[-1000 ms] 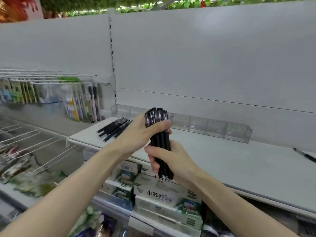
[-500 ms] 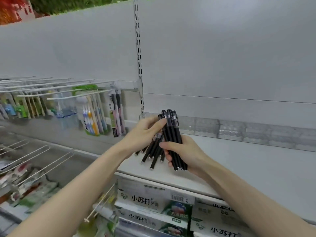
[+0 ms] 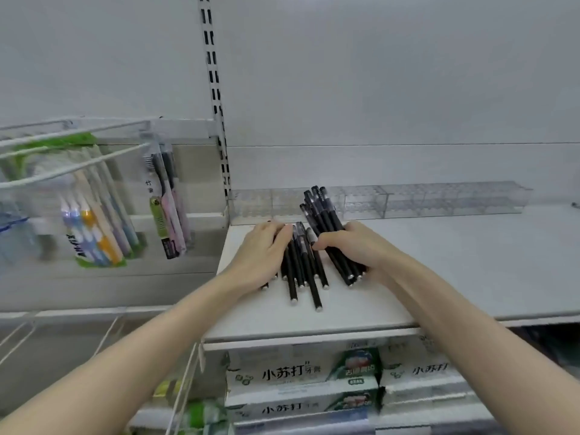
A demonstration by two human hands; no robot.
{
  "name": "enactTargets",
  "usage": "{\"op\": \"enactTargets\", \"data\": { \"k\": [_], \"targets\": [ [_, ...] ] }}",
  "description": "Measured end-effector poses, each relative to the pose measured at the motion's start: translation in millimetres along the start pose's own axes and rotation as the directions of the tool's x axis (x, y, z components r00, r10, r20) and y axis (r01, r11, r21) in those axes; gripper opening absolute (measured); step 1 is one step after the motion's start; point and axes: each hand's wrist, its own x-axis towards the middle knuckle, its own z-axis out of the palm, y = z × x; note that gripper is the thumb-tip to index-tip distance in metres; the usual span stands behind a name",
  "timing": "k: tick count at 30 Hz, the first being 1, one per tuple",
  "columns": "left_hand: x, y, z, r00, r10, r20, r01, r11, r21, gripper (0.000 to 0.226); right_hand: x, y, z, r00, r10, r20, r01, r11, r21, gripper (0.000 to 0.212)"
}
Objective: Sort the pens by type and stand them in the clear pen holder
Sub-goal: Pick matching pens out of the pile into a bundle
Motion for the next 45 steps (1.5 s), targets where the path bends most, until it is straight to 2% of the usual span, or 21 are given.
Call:
{"op": "enactTargets", "data": {
  "k": [2,6,13,18,22,26,28,33,37,42,45],
  "targets": [
    [-0.5,-2.8,3.9,0.999,0.026,0.028,-0.027,0.999,0.020,0.036,2.9,-0.4,2.1,0.999,0.033,-0.034,-0.034,0.999,-0.027,0.024],
    [-2.3,-6.5,2.4,1.000,0.012,-0.004,-0.012,1.000,-0.026,0.037,8.9,-1.6,6.2,0.997,0.058,-0.043,-0.063,0.988,-0.144,0.017],
    [-5.3,-9.5,-2.6,0.998,0.067,-0.019,-0.067,0.998,0.016,0.033,11.9,2.5,9.2,0.996,-0.027,-0.082,-0.004,0.936,-0.352,0.029],
    [-3.1,-7.4,-3.1,0.994,0.083,0.071,-0.089,0.993,0.078,0.041,13.2,12.4,5.7,0.996,-0.002,-0.085,-0.047,0.818,-0.573,0.045],
    [-2.9,-7.5,-1.9,0.986,0.088,0.141,-0.105,0.987,0.119,0.048,10.6,18.8,4.9,0.998,-0.056,0.018,0.056,0.824,-0.564,0.067],
    [-4.1,-12.1,1.5,0.982,0.077,0.173,-0.116,0.966,0.232,0.057,4.4,17.7,2.7,0.993,-0.084,0.077,0.114,0.775,-0.621,0.054],
    [-4.0,-12.7,1.8,0.981,0.064,0.185,-0.110,0.962,0.250,0.057,0.9,15.1,2.3,0.992,-0.096,0.086,0.128,0.784,-0.608,0.049],
    [-3.3,-6.9,-4.3,0.981,0.123,0.150,-0.149,0.973,0.177,0.046,0.7,14.5,3.1,0.991,-0.122,0.053,0.130,0.803,-0.581,0.046],
    [0.0,5.5,-23.9,0.988,0.106,0.109,-0.112,0.992,0.057,0.034,3.8,9.7,-0.8,0.991,-0.133,-0.001,0.110,0.825,-0.554,0.044],
    [4.6,17.9,-30.5,0.984,0.150,0.092,-0.161,0.979,0.127,0.027,-2.2,7.1,-7.7,0.985,-0.175,0.003,0.146,0.812,-0.565,0.037],
    [8.2,36.2,-30.1,0.972,0.203,0.115,-0.226,0.944,0.241,0.031,-6.8,3.6,-23.8,0.977,-0.214,-0.015,0.169,0.814,-0.555,0.034]
  ]
}}
